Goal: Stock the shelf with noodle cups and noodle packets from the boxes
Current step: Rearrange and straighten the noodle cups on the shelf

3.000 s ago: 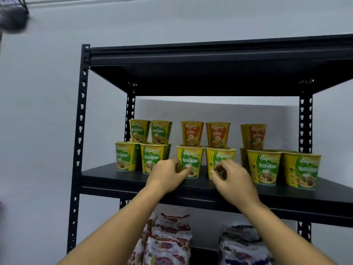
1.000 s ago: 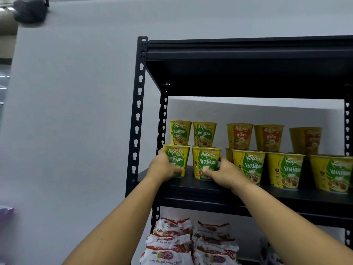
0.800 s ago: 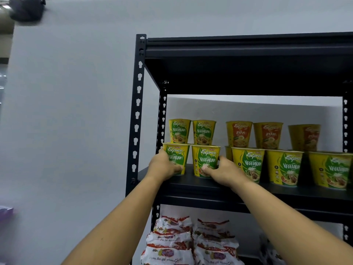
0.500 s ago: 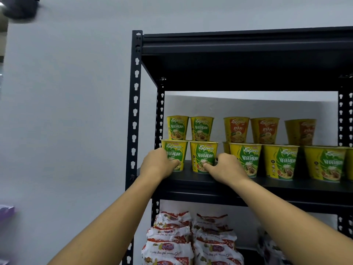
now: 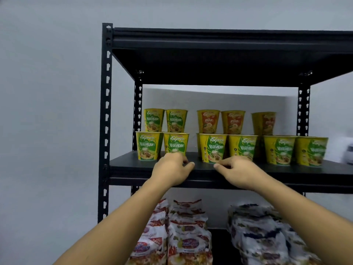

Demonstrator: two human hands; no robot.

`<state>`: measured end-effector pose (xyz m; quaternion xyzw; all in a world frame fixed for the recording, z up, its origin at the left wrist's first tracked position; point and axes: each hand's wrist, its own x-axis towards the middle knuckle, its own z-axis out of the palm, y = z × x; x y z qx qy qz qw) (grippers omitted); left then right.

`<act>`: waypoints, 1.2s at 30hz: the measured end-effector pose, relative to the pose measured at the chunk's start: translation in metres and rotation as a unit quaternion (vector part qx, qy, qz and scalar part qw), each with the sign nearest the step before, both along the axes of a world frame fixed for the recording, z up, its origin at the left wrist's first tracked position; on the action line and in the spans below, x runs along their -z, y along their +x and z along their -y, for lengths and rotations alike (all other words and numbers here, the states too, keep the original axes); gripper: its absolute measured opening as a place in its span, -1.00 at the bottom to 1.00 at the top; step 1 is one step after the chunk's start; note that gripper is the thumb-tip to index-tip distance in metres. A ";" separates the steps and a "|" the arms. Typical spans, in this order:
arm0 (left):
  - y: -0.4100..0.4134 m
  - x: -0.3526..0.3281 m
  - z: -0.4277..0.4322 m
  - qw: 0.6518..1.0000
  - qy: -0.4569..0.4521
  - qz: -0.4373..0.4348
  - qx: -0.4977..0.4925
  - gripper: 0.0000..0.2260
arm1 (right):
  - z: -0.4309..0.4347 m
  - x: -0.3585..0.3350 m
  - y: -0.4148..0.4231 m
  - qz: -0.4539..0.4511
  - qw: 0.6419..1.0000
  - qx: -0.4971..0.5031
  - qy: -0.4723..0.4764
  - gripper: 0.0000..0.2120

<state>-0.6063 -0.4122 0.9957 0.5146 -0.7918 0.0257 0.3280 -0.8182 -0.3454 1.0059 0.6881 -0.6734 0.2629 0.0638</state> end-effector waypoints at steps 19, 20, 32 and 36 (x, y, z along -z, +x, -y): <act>-0.160 0.009 -0.044 0.998 -0.003 0.069 -0.009 -0.59 | -0.028 0.015 -0.150 -0.100 0.994 0.035 0.011 -0.45; -0.164 0.008 -0.045 0.997 -0.003 0.073 -0.008 -0.59 | -0.028 0.015 -0.153 -0.101 0.994 0.033 0.011 -0.45; -0.178 0.021 -0.044 0.995 -0.039 0.082 -0.030 -0.61 | -0.020 0.026 -0.164 -0.093 0.996 0.006 -0.015 -0.49; -0.176 0.023 -0.041 0.996 -0.044 0.078 -0.015 -0.60 | -0.021 0.027 -0.163 -0.089 0.996 0.009 -0.018 -0.50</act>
